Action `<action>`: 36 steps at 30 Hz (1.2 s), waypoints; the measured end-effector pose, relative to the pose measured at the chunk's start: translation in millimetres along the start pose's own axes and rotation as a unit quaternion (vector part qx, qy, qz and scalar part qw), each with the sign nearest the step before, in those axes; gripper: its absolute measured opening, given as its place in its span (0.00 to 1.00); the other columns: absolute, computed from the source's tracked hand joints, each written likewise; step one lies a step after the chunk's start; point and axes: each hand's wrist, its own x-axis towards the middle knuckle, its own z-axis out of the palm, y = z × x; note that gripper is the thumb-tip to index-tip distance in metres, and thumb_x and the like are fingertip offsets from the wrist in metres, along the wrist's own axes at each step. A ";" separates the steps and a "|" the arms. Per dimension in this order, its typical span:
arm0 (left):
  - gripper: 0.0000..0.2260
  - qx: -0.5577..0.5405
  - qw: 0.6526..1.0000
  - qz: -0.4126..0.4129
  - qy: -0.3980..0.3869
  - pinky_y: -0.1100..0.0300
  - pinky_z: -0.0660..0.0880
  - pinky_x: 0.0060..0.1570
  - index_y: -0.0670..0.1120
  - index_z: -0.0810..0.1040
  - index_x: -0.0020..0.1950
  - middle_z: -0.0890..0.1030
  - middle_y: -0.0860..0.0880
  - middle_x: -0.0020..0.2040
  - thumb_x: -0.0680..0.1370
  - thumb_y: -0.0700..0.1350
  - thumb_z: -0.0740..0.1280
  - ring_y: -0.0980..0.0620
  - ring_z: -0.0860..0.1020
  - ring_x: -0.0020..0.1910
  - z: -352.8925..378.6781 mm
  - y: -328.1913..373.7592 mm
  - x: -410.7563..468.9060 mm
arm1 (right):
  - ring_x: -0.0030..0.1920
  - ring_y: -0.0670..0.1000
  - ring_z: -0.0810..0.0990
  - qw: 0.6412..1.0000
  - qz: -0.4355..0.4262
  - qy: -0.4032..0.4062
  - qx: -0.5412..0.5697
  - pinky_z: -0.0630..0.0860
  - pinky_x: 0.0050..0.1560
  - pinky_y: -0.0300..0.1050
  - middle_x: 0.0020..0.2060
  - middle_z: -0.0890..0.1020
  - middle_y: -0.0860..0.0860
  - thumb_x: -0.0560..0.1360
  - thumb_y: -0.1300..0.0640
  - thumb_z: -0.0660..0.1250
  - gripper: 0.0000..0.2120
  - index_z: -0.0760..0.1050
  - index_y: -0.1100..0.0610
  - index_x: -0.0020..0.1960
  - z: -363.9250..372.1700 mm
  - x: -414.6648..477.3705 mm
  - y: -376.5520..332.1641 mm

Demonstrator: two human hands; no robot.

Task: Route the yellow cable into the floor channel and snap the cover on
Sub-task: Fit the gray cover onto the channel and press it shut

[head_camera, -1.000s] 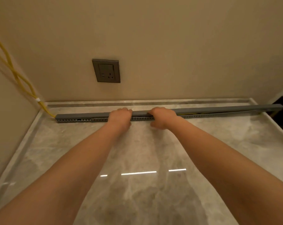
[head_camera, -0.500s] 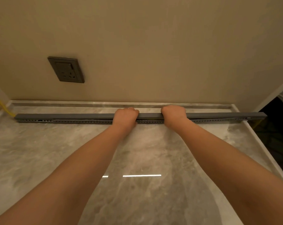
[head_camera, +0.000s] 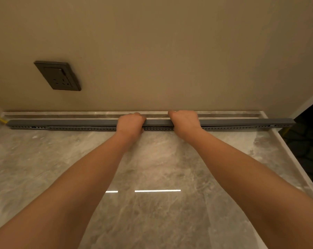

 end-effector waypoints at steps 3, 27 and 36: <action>0.09 -0.005 1.000 -0.015 -0.007 0.54 0.74 0.42 0.47 0.79 0.57 0.79 0.46 0.53 0.78 0.48 0.67 0.44 0.80 0.51 1.7 -13.6 4.1 | 0.47 0.60 0.81 1.000 -0.016 0.005 0.003 0.66 0.37 0.45 0.47 0.83 0.55 0.72 0.70 0.64 0.16 0.73 0.58 0.57 -1.3 11.4 -8.4; 0.16 -0.037 0.997 -0.073 0.002 0.51 0.74 0.43 0.44 0.72 0.61 0.74 0.44 0.58 0.76 0.45 0.71 0.43 0.75 0.57 -0.9 -27.2 9.8 | 0.57 0.60 0.78 1.000 -0.010 0.020 0.014 0.73 0.44 0.49 0.56 0.77 0.58 0.72 0.69 0.65 0.15 0.75 0.61 0.58 -2.4 35.6 -27.0; 0.20 -0.059 0.995 -0.085 -0.010 0.52 0.72 0.54 0.44 0.70 0.65 0.73 0.44 0.61 0.75 0.46 0.69 0.43 0.73 0.61 -1.6 -14.2 1.3 | 0.59 0.59 0.74 0.995 0.011 0.005 0.095 0.74 0.48 0.50 0.58 0.75 0.58 0.73 0.64 0.66 0.16 0.73 0.60 0.61 4.0 24.6 -23.5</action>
